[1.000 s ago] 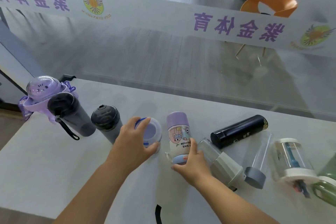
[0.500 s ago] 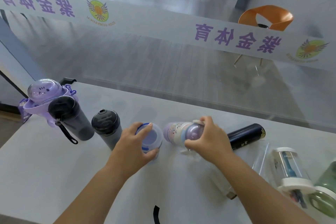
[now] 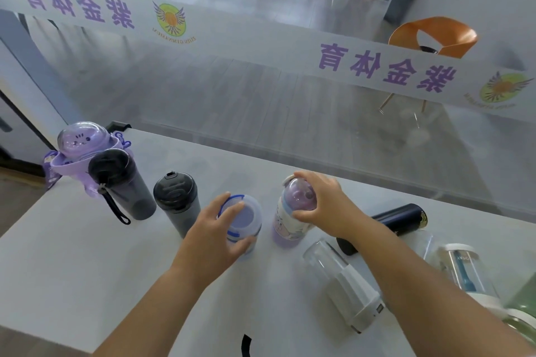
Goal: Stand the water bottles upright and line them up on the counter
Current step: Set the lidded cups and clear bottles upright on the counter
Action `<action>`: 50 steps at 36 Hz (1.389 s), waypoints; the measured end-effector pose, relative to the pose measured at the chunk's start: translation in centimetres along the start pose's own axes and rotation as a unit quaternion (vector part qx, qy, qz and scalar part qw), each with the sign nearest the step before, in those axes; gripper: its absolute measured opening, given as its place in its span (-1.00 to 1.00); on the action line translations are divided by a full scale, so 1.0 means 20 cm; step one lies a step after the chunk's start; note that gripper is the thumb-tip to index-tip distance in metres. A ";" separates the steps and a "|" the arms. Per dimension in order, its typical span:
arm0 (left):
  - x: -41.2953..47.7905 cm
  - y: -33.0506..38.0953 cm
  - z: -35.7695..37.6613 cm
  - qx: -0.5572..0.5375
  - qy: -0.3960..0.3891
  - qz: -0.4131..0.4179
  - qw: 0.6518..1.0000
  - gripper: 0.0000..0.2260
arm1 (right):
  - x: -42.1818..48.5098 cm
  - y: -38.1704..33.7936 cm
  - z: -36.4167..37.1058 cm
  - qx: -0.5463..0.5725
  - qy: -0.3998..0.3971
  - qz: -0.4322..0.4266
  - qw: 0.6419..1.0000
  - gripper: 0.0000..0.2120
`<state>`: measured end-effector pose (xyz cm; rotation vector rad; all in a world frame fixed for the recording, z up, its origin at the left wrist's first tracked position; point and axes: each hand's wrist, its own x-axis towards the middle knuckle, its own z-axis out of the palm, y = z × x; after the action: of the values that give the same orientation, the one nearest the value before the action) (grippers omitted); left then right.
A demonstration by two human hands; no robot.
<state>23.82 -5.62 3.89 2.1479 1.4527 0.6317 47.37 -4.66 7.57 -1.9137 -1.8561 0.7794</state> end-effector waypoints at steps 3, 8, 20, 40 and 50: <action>-0.01 -0.01 0.01 0.021 -0.003 0.003 1.000 -0.51 | -0.01 0.01 0.01 -0.017 -0.009 -0.014 1.000 -0.28; -0.02 0.00 -0.01 0.102 0.013 0.024 0.994 -0.56 | -0.02 0.01 -0.04 -0.051 -0.003 -0.017 0.999 -0.19; -0.12 0.14 -0.03 0.136 0.013 0.153 0.979 -0.75 | -0.37 0.12 -0.07 -0.046 0.122 0.040 0.991 -0.66; -0.29 0.15 0.35 0.166 -0.347 0.187 0.904 -0.42 | -1.05 0.35 0.16 -0.045 -0.017 0.353 0.934 -0.50; -0.28 0.28 0.57 0.235 -0.366 0.260 0.862 -0.27 | -1.16 0.52 0.09 -0.032 -0.018 0.381 0.924 -0.52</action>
<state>32.97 -14.08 -2.32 2.7309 0.6353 -0.4348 54.84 -28.55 3.05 -2.7076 -1.1150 0.9724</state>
